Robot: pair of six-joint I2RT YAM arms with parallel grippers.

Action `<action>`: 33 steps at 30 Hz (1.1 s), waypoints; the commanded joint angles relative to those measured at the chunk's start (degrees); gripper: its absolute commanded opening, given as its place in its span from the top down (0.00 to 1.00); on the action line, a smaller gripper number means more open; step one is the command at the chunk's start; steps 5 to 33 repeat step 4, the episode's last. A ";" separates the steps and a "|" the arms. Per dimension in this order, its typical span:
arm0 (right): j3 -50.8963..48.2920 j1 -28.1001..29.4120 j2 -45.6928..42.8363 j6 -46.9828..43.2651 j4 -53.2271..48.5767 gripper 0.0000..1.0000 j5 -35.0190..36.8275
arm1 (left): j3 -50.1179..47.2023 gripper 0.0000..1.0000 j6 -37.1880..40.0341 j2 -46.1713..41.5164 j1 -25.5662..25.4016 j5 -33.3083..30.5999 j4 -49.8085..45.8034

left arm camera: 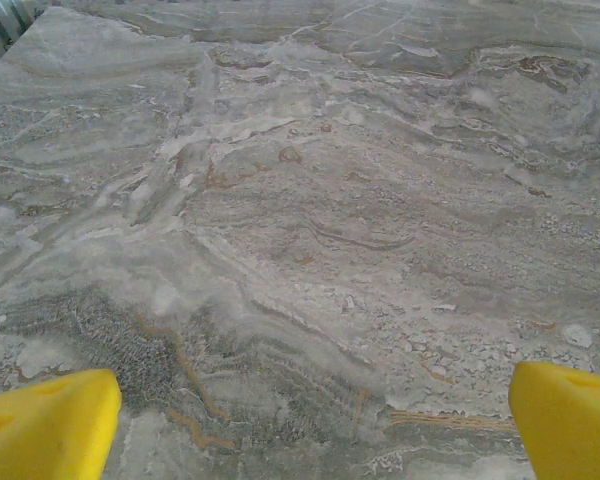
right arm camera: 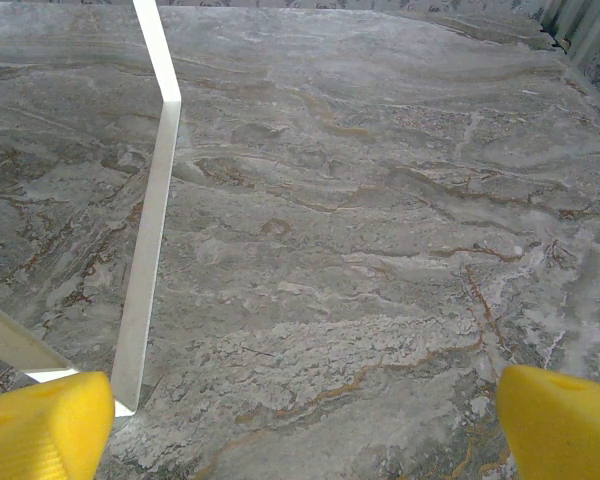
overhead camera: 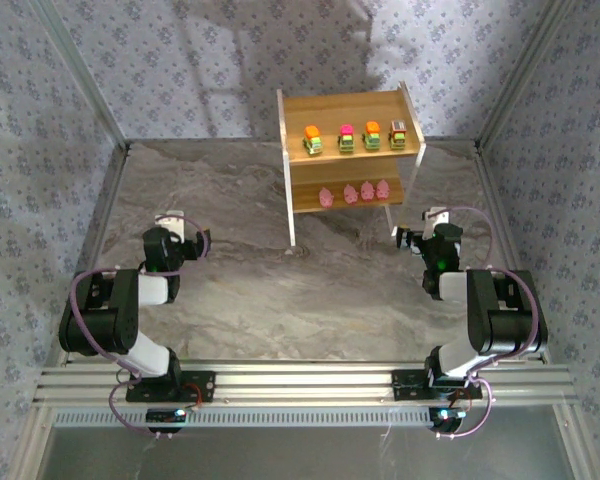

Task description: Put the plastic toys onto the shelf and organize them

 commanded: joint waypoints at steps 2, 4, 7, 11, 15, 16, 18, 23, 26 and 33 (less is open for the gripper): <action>-0.58 0.18 0.49 0.88 1.67 0.00 0.92 | 0.73 0.01 0.10 0.25 0.48 0.55 1.64; -0.54 0.18 0.54 0.88 1.67 0.00 0.96 | 0.73 0.00 0.11 0.25 0.41 0.53 1.68; -0.54 0.18 0.54 0.88 1.67 0.00 0.96 | 0.73 0.00 0.11 0.25 0.41 0.53 1.68; -0.54 0.18 0.54 0.88 1.67 0.00 0.96 | 0.73 0.00 0.11 0.25 0.41 0.53 1.68; -0.54 0.18 0.54 0.88 1.67 0.00 0.96 | 0.73 0.00 0.11 0.25 0.41 0.53 1.68; -0.54 0.18 0.54 0.88 1.67 0.00 0.96 | 0.73 0.00 0.11 0.25 0.41 0.53 1.68; -0.54 0.18 0.54 0.88 1.67 0.00 0.96 | 0.73 0.00 0.11 0.25 0.41 0.53 1.68; -0.54 0.18 0.54 0.88 1.67 0.00 0.96 | 0.73 0.00 0.11 0.25 0.41 0.53 1.68; -0.54 0.18 0.54 0.88 1.67 0.00 0.96 | 0.73 0.00 0.11 0.25 0.41 0.53 1.68; -0.54 0.18 0.54 0.88 1.67 0.00 0.96 | 0.73 0.00 0.11 0.25 0.41 0.53 1.68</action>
